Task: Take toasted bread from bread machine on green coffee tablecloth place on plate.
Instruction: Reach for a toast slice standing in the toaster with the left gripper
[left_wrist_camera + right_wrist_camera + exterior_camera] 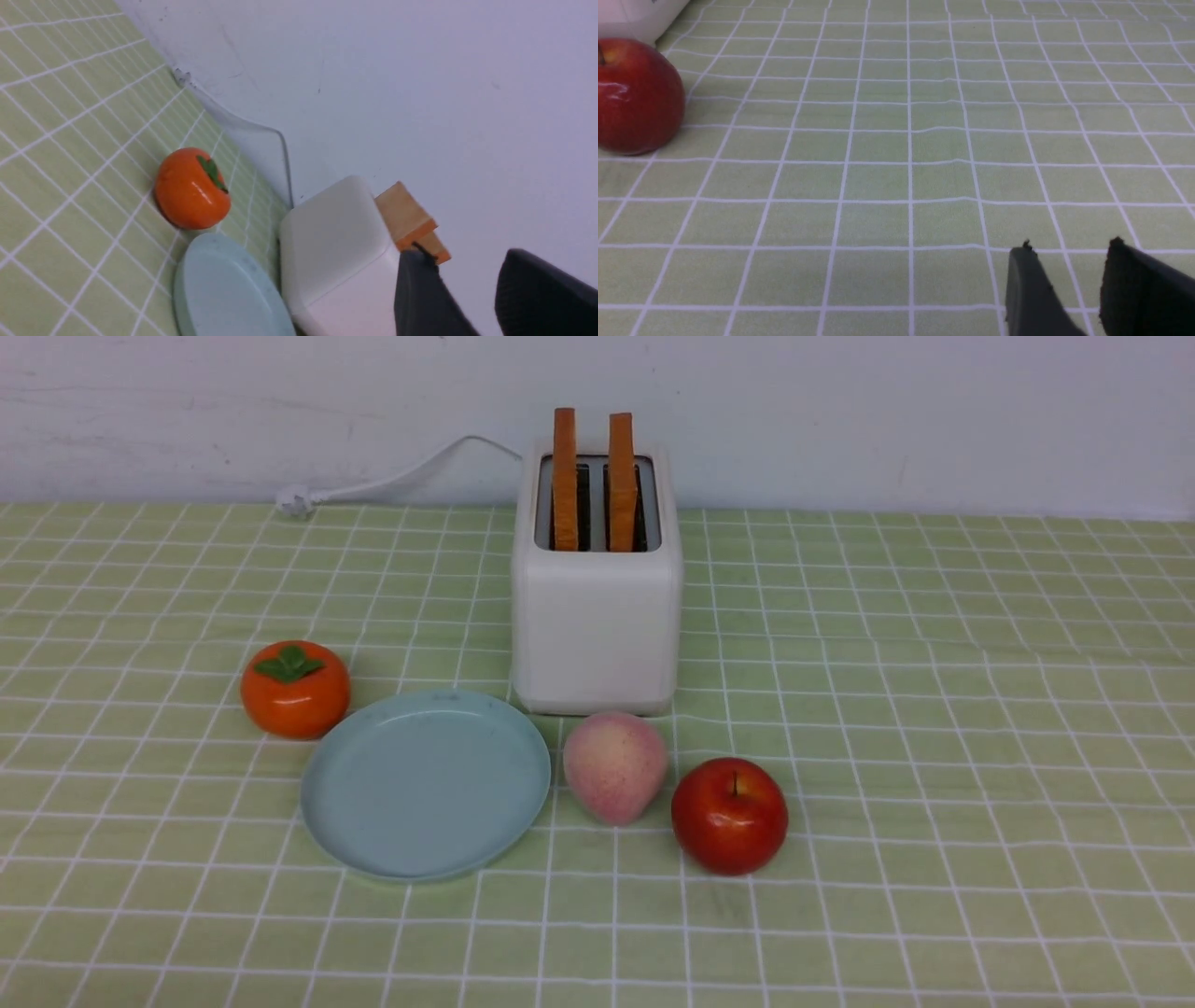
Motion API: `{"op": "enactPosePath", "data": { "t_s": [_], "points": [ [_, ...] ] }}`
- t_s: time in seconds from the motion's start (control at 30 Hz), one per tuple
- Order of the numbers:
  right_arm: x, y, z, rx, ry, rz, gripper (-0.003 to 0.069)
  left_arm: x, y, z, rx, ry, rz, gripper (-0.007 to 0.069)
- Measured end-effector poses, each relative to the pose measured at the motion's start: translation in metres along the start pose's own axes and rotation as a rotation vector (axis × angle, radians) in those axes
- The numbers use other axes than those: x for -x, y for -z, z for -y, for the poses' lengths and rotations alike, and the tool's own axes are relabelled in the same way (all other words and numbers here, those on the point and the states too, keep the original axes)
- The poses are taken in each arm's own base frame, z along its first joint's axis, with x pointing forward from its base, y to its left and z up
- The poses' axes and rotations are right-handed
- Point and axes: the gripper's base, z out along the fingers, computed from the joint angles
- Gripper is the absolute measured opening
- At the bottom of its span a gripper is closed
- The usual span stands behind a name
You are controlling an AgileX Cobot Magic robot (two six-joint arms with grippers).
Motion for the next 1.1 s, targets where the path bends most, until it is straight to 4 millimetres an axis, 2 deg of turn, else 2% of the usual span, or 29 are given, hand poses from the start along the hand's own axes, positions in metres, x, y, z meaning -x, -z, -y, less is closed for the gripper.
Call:
{"op": "enactPosePath", "data": {
  "t_s": [0.1,0.13,0.17,0.2,0.33,0.47,0.57,0.63,0.77,0.8,0.83,0.9,0.97,1.0,1.03,1.1],
  "points": [
    [0.004,-0.001,-0.002,0.021,-0.057,0.068,0.0240,0.005,0.001,0.012,-0.001,-0.032,-0.031,0.0168],
    [0.007,-0.001,-0.003,0.038,-0.114,0.104,0.0240,0.009,0.001,0.020,-0.006,-0.058,-0.042,0.0129],
    [0.013,0.000,-0.005,0.070,-0.226,0.170,0.0240,0.018,0.002,0.034,-0.012,-0.123,-0.054,0.0042],
    [0.017,0.001,-0.005,0.091,-0.301,0.207,0.0240,0.023,0.002,0.042,-0.008,-0.168,-0.062,0.0001],
    [0.028,0.004,-0.006,0.149,-0.502,0.323,0.0240,0.034,-0.013,0.060,0.056,-0.318,-0.125,-0.0013],
    [0.034,0.006,-0.005,0.170,-0.546,0.384,0.0240,0.036,-0.033,0.064,0.115,-0.388,-0.190,-0.0013],
    [0.039,0.009,-0.005,0.193,-0.589,0.438,0.0232,0.027,-0.054,0.067,0.083,-0.454,-0.285,-0.0013],
    [0.042,0.011,-0.005,0.196,-0.588,0.435,0.0223,0.024,-0.060,0.070,0.046,-0.491,-0.302,-0.0013],
    [0.077,0.026,-0.007,0.164,-0.493,0.395,0.0146,0.013,-0.090,0.096,-0.154,-0.563,-0.288,-0.0013],
    [0.096,0.032,-0.006,0.132,-0.453,0.338,0.0107,0.005,-0.104,0.109,-0.226,-0.566,-0.292,-0.0013],
    [0.101,0.034,-0.006,0.125,-0.442,0.329,0.0097,0.005,-0.104,0.109,-0.226,-0.566,-0.292,-0.0013],
    [0.125,0.041,-0.007,0.086,-0.357,0.195,0.0044,-0.012,-0.133,0.126,-0.290,-0.579,-0.317,-0.0013],
    [0.137,0.043,-0.010,0.099,-0.288,0.089,0.0020,-0.029,-0.155,0.128,-0.290,-0.593,-0.355,-0.0011],
    [0.138,0.041,-0.010,0.101,-0.280,0.071,0.0017,-0.029,-0.156,0.130,-0.294,-0.591,-0.351,-0.0009],
    [0.143,0.041,-0.015,0.142,-0.232,-0.023,0.0010,-0.041,-0.173,0.129,-0.285,-0.600,-0.372,0.0006],
    [0.150,0.040,-0.026,0.245,-0.180,-0.136,0.0008,-0.056,-0.196,0.128,-0.288,-0.603,-0.369,0.0055]
  ]
}}
